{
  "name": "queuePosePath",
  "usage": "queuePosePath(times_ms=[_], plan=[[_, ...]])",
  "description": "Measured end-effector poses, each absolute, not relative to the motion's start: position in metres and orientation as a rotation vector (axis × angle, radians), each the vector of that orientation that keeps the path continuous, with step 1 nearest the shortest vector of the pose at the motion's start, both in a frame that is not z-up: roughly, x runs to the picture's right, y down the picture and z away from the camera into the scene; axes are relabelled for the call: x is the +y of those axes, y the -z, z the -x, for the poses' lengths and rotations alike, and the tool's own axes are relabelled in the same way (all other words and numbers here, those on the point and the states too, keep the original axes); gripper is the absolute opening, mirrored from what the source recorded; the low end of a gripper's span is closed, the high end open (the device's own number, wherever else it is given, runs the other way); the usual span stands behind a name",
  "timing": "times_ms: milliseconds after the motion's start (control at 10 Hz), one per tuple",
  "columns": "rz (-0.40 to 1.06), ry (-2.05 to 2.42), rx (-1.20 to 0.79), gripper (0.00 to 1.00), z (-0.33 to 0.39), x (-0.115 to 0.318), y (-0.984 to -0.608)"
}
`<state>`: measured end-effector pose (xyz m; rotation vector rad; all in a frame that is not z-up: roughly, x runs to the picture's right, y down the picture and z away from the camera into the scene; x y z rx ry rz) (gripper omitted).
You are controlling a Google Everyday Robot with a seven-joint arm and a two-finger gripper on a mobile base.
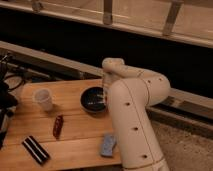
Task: Drag the ceramic bowl in a circle
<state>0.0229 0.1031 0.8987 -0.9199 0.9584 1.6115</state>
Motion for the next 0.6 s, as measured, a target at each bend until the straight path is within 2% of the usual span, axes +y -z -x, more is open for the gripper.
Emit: queuePosePath(times_ms=[100, 200, 400, 600], plan=[[0.924, -1.605, 0.936, 0.03, -0.018, 0.1, -0.895], [0.929, -1.598, 0.911, 0.0, -0.013, 0.097, -0.891], [0.937, -1.593, 0.869, 0.0, -0.009, 0.092, -0.886], [1.022, -1.591, 0.747, 0.0, -0.001, 0.081, -0.876]])
